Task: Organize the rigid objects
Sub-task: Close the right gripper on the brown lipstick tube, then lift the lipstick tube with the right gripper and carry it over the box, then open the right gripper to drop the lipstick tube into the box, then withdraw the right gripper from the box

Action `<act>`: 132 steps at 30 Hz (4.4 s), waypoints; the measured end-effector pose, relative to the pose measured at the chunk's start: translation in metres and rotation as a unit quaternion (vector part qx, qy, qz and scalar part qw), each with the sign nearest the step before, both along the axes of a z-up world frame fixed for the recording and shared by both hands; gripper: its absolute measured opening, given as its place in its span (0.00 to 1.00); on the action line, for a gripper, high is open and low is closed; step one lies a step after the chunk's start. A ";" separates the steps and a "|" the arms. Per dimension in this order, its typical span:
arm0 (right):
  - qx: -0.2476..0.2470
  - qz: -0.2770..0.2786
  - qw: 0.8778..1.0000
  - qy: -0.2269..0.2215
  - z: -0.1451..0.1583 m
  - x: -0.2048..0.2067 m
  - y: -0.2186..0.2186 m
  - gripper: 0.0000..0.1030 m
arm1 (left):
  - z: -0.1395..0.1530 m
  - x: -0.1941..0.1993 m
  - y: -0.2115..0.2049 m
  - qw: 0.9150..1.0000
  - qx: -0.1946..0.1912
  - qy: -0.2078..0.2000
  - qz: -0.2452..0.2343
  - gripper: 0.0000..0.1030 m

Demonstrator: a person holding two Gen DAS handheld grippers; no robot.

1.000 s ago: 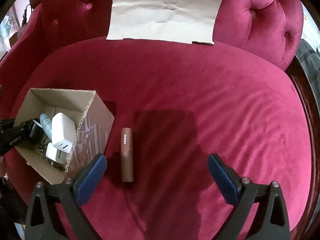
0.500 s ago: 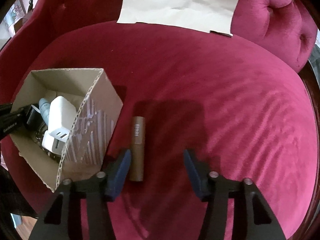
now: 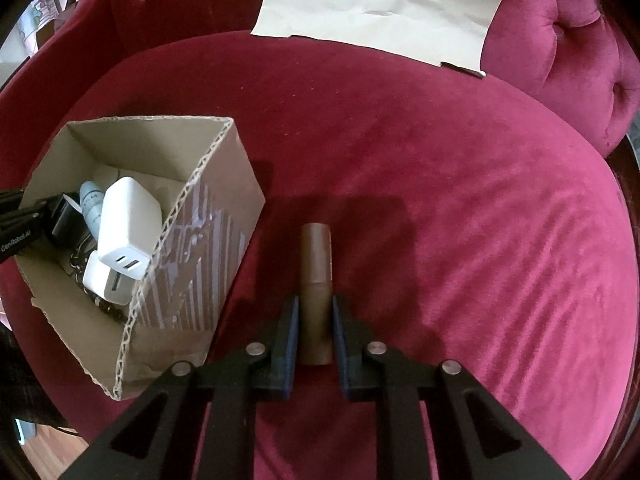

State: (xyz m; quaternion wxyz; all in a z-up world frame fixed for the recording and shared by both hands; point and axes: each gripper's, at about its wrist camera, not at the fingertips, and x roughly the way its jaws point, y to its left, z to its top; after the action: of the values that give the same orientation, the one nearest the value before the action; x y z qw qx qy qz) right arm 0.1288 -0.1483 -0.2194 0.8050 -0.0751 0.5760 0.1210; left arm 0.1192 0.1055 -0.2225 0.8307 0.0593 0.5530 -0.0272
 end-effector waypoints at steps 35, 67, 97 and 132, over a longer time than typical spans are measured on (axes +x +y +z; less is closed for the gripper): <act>0.002 -0.036 0.999 -0.036 0.060 -0.017 0.001 0.16 | 0.001 -0.001 0.001 1.000 0.001 -0.002 -0.001 0.05; 0.034 0.025 0.997 -0.065 0.106 -0.023 0.066 0.16 | 0.001 -0.002 0.000 1.000 0.000 -0.002 0.000 0.05; 0.065 0.054 0.996 0.000 0.060 -0.013 0.130 0.16 | 0.002 -0.001 -0.002 1.000 0.000 -0.002 0.001 0.05; 0.009 -0.001 0.999 -0.043 0.073 -0.005 0.115 1.00 | 0.001 -0.002 0.001 1.000 -0.001 -0.001 0.002 0.05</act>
State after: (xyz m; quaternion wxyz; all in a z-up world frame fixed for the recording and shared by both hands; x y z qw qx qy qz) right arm 0.1234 -0.0336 -0.1466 0.8297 -0.0726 0.5399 0.1219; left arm 0.1174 0.1061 -0.2212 0.8315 0.0574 0.5520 -0.0263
